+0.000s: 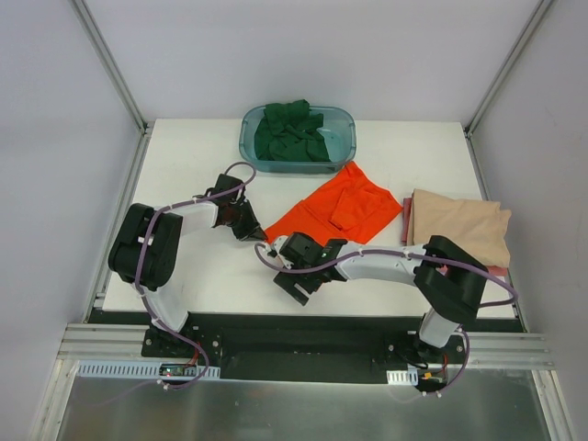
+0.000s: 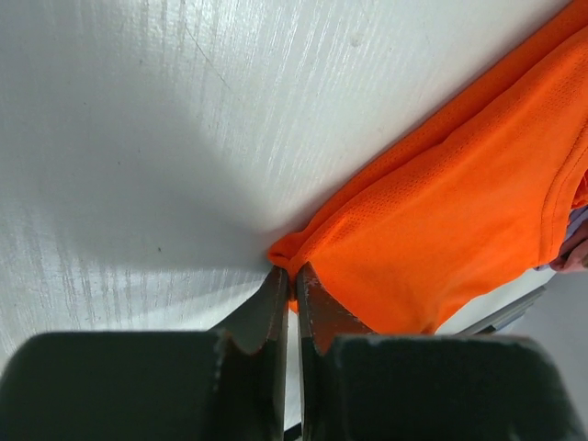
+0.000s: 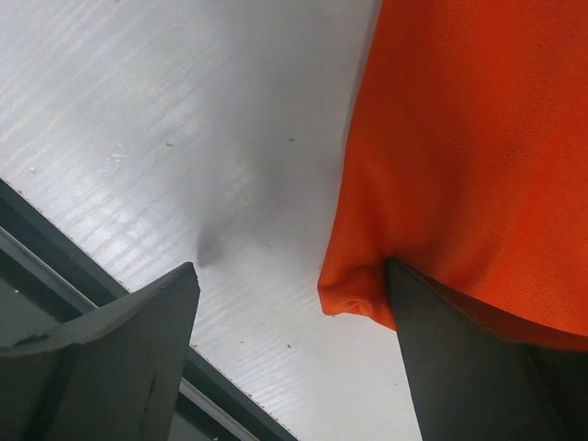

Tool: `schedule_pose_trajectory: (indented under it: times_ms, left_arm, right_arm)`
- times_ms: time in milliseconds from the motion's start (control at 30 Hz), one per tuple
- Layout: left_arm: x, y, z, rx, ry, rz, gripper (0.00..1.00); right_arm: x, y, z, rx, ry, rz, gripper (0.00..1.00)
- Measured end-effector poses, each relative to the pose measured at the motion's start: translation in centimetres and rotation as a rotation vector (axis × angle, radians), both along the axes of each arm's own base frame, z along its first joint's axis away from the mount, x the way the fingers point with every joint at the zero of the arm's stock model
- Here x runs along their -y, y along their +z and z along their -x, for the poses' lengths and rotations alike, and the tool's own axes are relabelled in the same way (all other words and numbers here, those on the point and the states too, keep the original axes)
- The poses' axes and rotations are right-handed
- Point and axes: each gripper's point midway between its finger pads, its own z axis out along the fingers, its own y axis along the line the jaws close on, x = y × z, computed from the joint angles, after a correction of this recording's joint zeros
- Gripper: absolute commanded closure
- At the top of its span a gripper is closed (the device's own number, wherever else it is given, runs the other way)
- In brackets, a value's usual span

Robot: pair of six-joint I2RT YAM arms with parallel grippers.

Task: Fold and stack the t-shirts
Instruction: Grab one side of the 2/3 rectangular tshirt with both arms

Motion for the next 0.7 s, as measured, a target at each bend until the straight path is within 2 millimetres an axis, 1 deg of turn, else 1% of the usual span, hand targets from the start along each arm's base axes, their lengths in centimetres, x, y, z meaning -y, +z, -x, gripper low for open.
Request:
schedule_pose_trajectory:
  times_ms: [67,133,167,200,233,267,367,500,567,700]
  left_arm:
    - [0.0,0.0,-0.1,0.002,0.000,0.001,1.00]
    - [0.0,0.0,-0.1,0.003,0.000,0.001,1.00]
    - [0.0,0.0,-0.1,0.003,0.000,0.001,1.00]
    - [0.0,0.0,-0.1,0.004,0.001,0.000,1.00]
    - [0.0,0.1,-0.1,0.004,0.001,0.000,1.00]
    - [0.0,0.1,-0.1,0.007,0.003,-0.002,1.00]
    - [-0.3,0.1,0.0,0.014,0.008,-0.013,1.00]
    - [-1.0,0.1,0.7,0.024,0.021,-0.038,1.00]
    - [-1.2,0.2,1.1,0.029,0.026,-0.045,1.00]
    - [-2.0,0.2,2.2,0.037,0.042,-0.063,1.00]
  right_arm:
    - [0.0,-0.1,0.0,0.014,-0.001,0.010,0.26]
    - [0.1,-0.2,0.0,0.029,-0.005,0.022,0.36]
    - [0.2,-0.3,-0.2,0.040,-0.008,0.031,0.39]
    - [0.3,-0.3,-0.4,0.051,-0.018,0.038,0.44]
    - [0.3,-0.3,-0.5,0.057,-0.023,0.041,0.53]
    - [0.4,-0.3,-0.6,0.063,-0.030,0.044,0.58]
    - [0.6,-0.3,-1.0,0.091,-0.054,0.061,0.69]
    - [0.9,-0.2,-1.3,0.136,-0.070,0.088,0.83]
    - [1.0,-0.2,-1.4,0.159,-0.073,0.101,0.88]
    - [0.8,-0.1,-0.9,0.172,-0.057,0.105,0.90]
